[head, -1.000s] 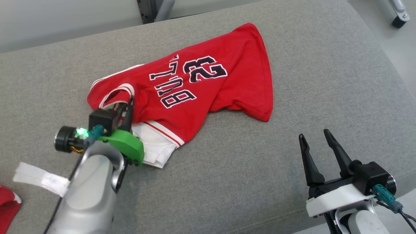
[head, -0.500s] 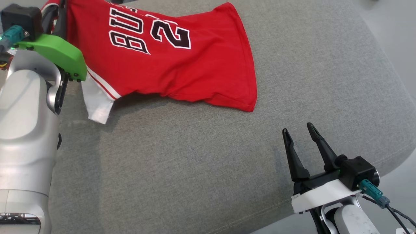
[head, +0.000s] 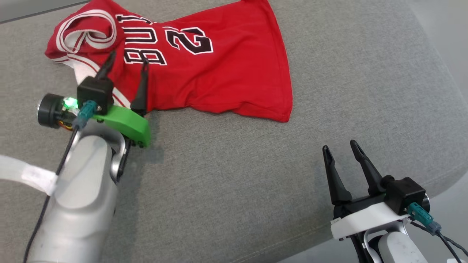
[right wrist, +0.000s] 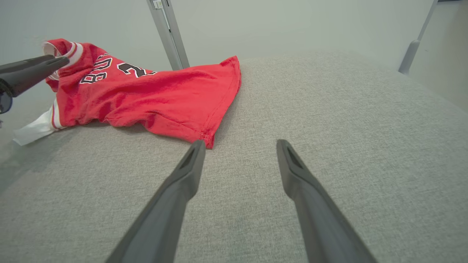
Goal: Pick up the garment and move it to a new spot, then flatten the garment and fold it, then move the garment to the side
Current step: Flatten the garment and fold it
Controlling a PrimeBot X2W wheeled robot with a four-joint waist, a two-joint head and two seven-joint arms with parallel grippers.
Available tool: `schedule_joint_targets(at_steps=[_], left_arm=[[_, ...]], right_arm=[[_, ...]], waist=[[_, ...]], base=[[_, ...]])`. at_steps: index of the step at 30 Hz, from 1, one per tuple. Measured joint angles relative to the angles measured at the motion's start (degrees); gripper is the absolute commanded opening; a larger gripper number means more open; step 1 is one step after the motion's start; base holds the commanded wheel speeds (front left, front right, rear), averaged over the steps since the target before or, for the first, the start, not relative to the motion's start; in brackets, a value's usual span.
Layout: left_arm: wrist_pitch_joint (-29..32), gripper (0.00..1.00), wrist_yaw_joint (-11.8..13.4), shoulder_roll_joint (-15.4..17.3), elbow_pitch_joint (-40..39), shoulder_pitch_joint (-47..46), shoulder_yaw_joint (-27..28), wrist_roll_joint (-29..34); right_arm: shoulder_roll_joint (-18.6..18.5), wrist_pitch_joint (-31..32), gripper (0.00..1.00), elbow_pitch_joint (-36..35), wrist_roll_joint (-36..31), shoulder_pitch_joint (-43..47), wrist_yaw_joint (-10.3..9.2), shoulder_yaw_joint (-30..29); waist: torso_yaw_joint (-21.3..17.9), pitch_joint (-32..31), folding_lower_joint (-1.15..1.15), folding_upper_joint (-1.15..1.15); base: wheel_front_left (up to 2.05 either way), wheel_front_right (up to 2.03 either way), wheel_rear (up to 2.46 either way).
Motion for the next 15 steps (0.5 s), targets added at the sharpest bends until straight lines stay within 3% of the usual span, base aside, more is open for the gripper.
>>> schedule_joint_targets(at_steps=[5, 9, 15], left_arm=[[-0.1, 1.00, 4.3, -1.8, -12.7, 11.5, 3.3, -1.1], [-0.1, 1.00, 6.8, -2.6, -15.8, 19.0, 7.1, -4.0], [2.3, 1.00, 3.6, -3.7, -11.1, 19.0, 9.6, -10.5]], right_arm=[[-0.4, 0.0, 1.00, 0.1, 0.0, 0.2, 0.00, -0.1], [-0.7, 0.0, 1.00, 0.2, 0.0, 0.1, 0.00, 0.2], [-1.3, 0.0, 1.00, 0.4, 0.2, 0.1, 0.00, 0.8]], waist=[[3.2, -0.8, 0.00, 0.00], [5.1, -1.7, 0.00, 0.00], [6.0, -3.1, 0.00, 0.00]], base=[[0.00, 0.00, 0.00], [0.00, 0.00, 0.00], [0.00, 0.00, 0.00]])
